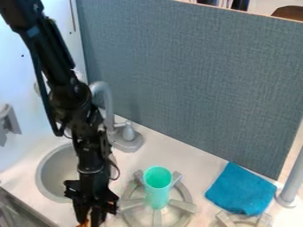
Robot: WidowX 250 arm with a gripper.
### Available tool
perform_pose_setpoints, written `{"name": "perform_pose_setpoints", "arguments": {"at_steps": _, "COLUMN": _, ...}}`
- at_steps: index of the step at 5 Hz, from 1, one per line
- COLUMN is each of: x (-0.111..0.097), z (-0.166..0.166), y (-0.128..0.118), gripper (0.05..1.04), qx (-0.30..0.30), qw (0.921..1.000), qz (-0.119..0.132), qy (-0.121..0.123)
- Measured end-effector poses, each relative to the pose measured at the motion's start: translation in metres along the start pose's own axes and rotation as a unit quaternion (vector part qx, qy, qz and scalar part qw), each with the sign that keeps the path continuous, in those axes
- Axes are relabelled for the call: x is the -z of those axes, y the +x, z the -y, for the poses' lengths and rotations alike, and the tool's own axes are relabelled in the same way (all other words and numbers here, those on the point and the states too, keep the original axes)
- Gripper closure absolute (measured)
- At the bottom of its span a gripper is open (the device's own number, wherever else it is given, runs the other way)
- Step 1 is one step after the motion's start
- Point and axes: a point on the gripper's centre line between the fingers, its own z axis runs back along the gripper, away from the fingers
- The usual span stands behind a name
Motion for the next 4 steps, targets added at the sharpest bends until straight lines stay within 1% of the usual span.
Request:
{"name": "perform_pose_setpoints", "arguments": {"at_steps": 1, "x": -0.053, "z": 0.011, "y": -0.019, "gripper": 0.652, "qx": 0.011, "qw": 0.9962, "qz": 0.066, "qy": 0.055}}
{"name": "perform_pose_setpoints", "arguments": {"at_steps": 2, "x": -0.08, "z": 0.045, "y": -0.038, "gripper": 0.652, "qx": 0.096, "qw": 0.9874, "qz": 0.094, "qy": 0.083}}
{"name": "perform_pose_setpoints", "arguments": {"at_steps": 3, "x": -0.085, "z": 0.083, "y": -0.037, "gripper": 0.652, "qx": 0.168, "qw": 0.9773, "qz": 0.094, "qy": 0.09}}
{"name": "perform_pose_setpoints", "arguments": {"at_steps": 4, "x": -0.069, "z": 0.111, "y": -0.026, "gripper": 0.652, "qx": 0.244, "qw": 0.9655, "qz": 0.051, "qy": 0.076}}
